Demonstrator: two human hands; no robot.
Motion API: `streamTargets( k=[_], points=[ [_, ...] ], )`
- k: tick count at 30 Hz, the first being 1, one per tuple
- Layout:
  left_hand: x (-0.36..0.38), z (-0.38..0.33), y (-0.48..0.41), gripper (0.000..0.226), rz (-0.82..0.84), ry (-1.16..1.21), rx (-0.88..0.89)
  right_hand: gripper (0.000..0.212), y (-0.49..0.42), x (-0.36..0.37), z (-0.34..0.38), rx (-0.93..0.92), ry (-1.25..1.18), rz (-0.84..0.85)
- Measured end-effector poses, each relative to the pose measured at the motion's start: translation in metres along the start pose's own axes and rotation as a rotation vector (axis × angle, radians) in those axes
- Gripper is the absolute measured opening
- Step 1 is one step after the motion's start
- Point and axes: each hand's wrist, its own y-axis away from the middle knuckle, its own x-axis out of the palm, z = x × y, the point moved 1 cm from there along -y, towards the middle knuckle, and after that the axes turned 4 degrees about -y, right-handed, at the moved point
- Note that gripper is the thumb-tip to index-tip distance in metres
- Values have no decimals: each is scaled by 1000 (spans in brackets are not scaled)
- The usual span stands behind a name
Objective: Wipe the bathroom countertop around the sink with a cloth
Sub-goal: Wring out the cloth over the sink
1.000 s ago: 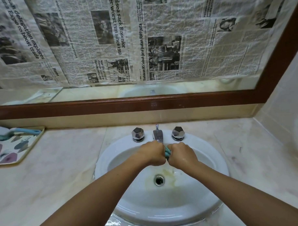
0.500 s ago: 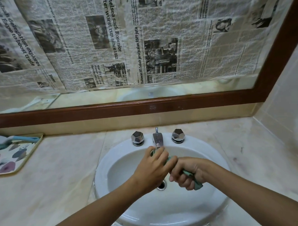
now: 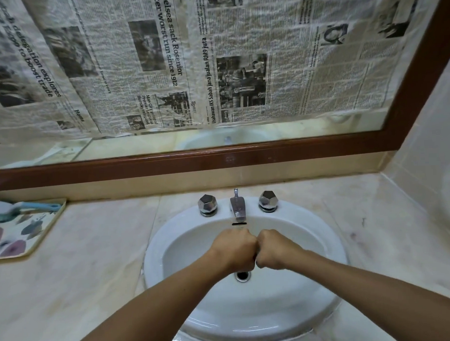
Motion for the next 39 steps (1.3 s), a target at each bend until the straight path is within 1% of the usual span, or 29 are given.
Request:
streamTargets(
  k=[2, 5, 6, 9, 13, 15, 17, 19, 20, 23, 25, 27, 28, 29, 30, 31, 32, 33, 34, 36, 38, 39],
  points=[
    [4, 0, 0, 21, 62, 104, -22, 12, 3, 7, 0, -44, 106, -91],
    [7, 6, -6, 5, 133, 233, -12, 8, 3, 11, -2, -122, 213, -148],
    [7, 8, -9, 5, 144, 264, -6, 6, 3, 10, -2, -151, 248, -174],
    [8, 11, -14, 8, 163, 346, 1, 22, 3, 9, -4, -201, 320, -235],
    [11, 5, -12, 10, 109, 344, -8, 24, 5, 9, -12, -260, 364, -269],
    [17, 0, -8, 16, 52, 288, -24, 24, 9, 12, -17, -240, 359, -277],
    [29, -4, -2, 21, -27, 261, -27, 22, 15, 21, -24, -179, 287, -289],
    [45, -10, 8, 22, -109, 349, -46, 12, 23, 38, -33, -124, 183, -297],
    [54, -14, 15, 25, -143, 434, -71, 7, 28, 47, -37, -97, 143, -281],
    [83, -27, 42, 50, -181, 739, -241, 18, 35, 68, -49, -20, 45, -207],
    [97, -34, 60, 59, -250, 934, -399, 24, 38, 74, -54, 19, -37, -138],
    [101, -42, 75, 53, -348, 1211, -600, 26, 38, 79, -55, 16, -131, -51],
    [101, -47, 81, 47, -367, 1364, -698, 26, 40, 83, -53, 0, -210, -7],
    [101, -53, 87, 39, -345, 1511, -769, 27, 41, 88, -51, -24, -299, 26],
    [98, -59, 92, 30, -287, 1648, -797, 30, 43, 94, -47, -59, -377, 48],
    [94, -66, 96, 23, -218, 1764, -785, 34, 45, 99, -44, -99, -431, 62],
    [89, -73, 100, 21, -163, 1868, -748, 37, 46, 106, -40, -130, -467, 71],
    [85, -78, 103, 24, -137, 1958, -717, 35, 47, 113, -37, -146, -497, 88],
    [84, -80, 107, 29, -134, 2024, -726, 31, 50, 118, -32, -157, -540, 114],
    [84, -78, 117, 31, -203, 2085, -793, 26, 55, 128, -21, -176, -668, 153],
    [89, -68, 129, 30, -315, 2034, -870, 30, 59, 132, -9, -159, -799, 179],
    [94, -61, 136, 34, -371, 1995, -916, 30, 58, 135, -4, -156, -837, 191]
  ],
)
